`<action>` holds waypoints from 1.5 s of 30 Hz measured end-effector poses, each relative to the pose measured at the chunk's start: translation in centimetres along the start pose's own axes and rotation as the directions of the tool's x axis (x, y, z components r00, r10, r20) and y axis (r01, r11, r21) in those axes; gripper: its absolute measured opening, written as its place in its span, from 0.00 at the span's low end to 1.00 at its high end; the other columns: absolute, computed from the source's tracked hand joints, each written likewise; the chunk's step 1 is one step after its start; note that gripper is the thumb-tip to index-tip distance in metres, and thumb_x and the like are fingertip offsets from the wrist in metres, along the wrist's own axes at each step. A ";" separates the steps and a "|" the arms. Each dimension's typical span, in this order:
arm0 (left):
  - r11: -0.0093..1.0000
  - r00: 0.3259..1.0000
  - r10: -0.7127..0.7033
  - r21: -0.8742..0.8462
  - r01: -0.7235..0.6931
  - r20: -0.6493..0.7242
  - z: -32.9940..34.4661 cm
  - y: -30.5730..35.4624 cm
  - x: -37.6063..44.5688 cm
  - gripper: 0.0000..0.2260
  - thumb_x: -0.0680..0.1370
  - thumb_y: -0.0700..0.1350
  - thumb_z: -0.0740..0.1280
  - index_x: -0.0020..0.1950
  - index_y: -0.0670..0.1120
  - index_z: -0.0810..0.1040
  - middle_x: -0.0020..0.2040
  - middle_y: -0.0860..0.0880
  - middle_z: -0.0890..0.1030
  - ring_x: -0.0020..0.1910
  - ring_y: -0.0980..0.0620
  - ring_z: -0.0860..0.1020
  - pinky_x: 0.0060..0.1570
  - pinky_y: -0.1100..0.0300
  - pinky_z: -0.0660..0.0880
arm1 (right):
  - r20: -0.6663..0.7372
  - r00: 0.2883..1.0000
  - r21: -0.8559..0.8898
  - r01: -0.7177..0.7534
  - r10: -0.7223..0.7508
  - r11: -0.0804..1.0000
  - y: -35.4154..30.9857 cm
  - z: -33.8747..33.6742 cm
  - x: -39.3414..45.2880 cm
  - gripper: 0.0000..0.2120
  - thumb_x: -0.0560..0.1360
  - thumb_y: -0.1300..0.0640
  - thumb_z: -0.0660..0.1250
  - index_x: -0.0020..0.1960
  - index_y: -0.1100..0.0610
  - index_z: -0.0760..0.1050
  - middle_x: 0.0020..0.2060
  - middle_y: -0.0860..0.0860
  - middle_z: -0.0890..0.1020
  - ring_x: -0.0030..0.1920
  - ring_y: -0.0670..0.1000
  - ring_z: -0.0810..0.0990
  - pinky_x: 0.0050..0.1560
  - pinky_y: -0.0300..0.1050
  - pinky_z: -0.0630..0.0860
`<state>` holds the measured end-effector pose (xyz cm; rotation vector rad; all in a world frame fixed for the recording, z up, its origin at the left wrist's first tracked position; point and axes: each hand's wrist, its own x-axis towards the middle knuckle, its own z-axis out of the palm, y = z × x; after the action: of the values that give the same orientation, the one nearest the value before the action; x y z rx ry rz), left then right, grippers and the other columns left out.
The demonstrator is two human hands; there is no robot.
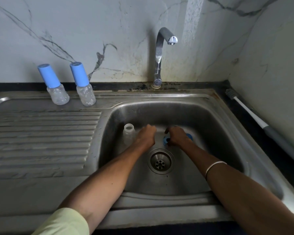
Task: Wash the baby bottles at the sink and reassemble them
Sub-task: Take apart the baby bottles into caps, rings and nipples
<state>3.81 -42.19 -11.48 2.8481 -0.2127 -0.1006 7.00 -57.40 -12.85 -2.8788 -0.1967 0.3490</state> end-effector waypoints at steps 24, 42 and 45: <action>0.886 0.767 -0.252 -0.459 -0.062 -0.590 -13.3 -11.4 -11.4 0.11 0.74 0.29 0.68 0.49 0.41 0.86 0.45 0.47 0.87 0.45 0.54 0.83 0.54 0.65 0.77 | -0.287 0.944 0.307 0.254 -0.165 0.917 -9.7 -7.6 -7.3 0.12 0.75 0.61 0.67 0.55 0.50 0.82 0.50 0.47 0.82 0.52 0.48 0.80 0.58 0.44 0.76; 0.836 0.563 -0.468 -0.548 0.031 -0.682 -17.6 -21.5 -11.6 0.15 0.71 0.28 0.65 0.51 0.40 0.85 0.47 0.44 0.86 0.48 0.48 0.84 0.57 0.55 0.79 | -0.399 0.850 0.467 0.512 -0.344 0.721 -28.9 -6.6 -3.1 0.14 0.73 0.66 0.63 0.56 0.56 0.80 0.44 0.50 0.83 0.41 0.49 0.81 0.45 0.41 0.77; 0.826 0.540 -0.498 -0.561 0.056 -0.679 -18.4 -23.2 -10.8 0.14 0.73 0.30 0.66 0.55 0.40 0.83 0.49 0.45 0.85 0.49 0.49 0.83 0.54 0.56 0.79 | -0.405 0.840 0.470 0.530 -0.360 0.706 -32.1 -6.3 -1.9 0.18 0.73 0.66 0.64 0.62 0.59 0.77 0.52 0.53 0.82 0.50 0.52 0.81 0.50 0.41 0.76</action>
<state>-2.05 -13.48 0.06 2.0974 0.4381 0.9507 3.36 -28.12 1.39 -2.1480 -0.6195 -0.1012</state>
